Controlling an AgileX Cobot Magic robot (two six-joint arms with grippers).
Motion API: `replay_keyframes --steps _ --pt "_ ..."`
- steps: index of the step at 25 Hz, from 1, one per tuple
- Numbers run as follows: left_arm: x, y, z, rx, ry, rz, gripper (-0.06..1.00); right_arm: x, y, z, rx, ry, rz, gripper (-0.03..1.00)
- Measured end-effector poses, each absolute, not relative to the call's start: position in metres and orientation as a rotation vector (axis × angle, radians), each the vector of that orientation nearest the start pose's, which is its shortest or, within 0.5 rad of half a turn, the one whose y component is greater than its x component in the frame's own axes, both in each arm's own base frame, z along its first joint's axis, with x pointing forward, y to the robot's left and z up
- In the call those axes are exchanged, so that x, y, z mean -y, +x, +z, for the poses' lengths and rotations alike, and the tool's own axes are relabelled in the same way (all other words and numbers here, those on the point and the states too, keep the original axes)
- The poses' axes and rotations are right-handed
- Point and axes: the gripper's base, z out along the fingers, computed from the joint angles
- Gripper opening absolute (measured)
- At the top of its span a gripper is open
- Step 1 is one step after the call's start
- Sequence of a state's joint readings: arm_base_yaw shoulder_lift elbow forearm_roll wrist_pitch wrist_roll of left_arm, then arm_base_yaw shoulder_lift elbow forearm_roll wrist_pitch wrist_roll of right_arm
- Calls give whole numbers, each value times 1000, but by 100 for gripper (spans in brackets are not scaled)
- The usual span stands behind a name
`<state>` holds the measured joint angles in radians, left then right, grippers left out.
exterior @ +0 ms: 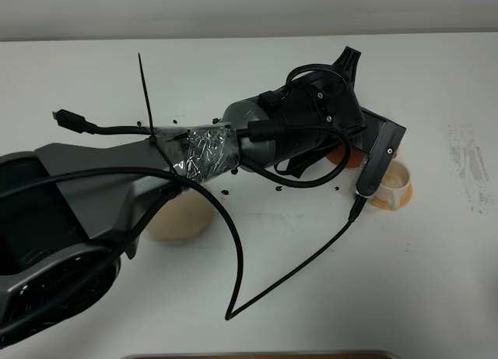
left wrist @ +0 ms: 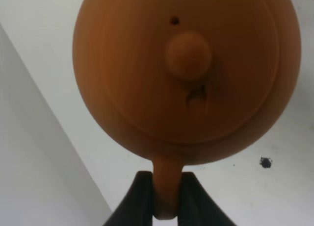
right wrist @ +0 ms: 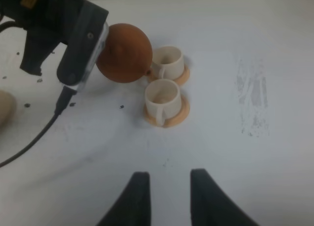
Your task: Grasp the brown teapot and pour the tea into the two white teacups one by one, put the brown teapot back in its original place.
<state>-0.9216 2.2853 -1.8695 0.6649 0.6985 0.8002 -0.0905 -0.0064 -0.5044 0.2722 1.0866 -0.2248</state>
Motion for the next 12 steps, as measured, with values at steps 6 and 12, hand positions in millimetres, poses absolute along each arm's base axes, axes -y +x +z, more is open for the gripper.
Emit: replay_keyframes --steps 6,12 --pt "387 336 181 -1194 2194 692 13 -22 -7 279 -2026 -155 128 23" --pt "388 335 182 -1166 2201 716 13 -22 -7 279 -2026 -155 128 23"
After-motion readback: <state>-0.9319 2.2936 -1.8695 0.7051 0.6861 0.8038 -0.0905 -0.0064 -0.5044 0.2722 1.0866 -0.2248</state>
